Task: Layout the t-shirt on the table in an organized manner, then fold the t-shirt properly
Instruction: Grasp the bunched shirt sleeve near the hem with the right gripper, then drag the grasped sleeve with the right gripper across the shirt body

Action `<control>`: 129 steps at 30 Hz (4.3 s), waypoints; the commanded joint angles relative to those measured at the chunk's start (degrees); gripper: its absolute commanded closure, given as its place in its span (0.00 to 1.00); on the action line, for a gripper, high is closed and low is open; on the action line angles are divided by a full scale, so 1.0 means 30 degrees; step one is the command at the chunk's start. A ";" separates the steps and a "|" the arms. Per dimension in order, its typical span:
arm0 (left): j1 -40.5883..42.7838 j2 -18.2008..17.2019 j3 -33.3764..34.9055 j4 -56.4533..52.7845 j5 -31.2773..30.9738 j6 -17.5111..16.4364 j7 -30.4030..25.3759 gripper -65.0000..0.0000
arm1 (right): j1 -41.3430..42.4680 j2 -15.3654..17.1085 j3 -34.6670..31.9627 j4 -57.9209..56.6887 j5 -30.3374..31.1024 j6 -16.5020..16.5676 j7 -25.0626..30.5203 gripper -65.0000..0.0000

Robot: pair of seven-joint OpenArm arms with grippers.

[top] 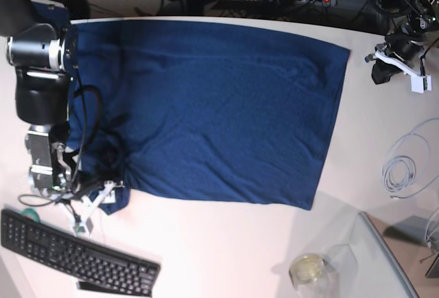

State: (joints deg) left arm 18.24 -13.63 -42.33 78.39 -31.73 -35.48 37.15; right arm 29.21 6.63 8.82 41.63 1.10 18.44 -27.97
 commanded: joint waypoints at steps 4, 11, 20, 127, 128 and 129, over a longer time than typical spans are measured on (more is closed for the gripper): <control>0.0030 -0.0366 -0.0265 0.0258 -0.0282 -0.0084 -0.0323 1.00 | 0.1237 0.0324 0.0005 -0.2403 -0.0031 -0.1618 0.2333 0.38; 0.0294 -0.0395 -0.0265 0.0258 -0.0282 -0.0084 -0.0382 1.00 | 0.1120 0.0294 0.0093 -0.2403 0.0057 -0.1706 0.2860 0.78; 0.0147 -0.0424 -0.0265 0.0258 -0.0253 -0.0084 -0.0353 1.00 | -0.1928 -0.0702 -0.0024 0.5626 0.0086 -0.1647 0.0516 1.00; 0.0323 -0.1069 -0.0294 -0.1207 -0.0253 -0.0142 -0.0441 1.00 | -0.4506 -0.1904 -1.1335 0.7443 0.0291 -0.3581 -0.0920 0.43; 0.0323 -0.1069 -0.0294 -0.1207 -0.0253 -0.0142 -0.0441 1.00 | -0.4448 -0.1904 -1.1335 0.7355 0.0291 -0.3581 -0.0920 0.43; 0.0323 -0.1069 -0.0294 -0.1207 -0.0253 -0.0142 -0.0441 1.00 | -0.4419 -0.1904 -1.1335 0.7238 0.0291 -0.3581 -0.0920 0.43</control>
State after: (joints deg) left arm 19.07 -15.73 -42.76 73.91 -31.68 -35.59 36.88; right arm 14.59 1.10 -25.34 62.54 2.11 7.92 -31.55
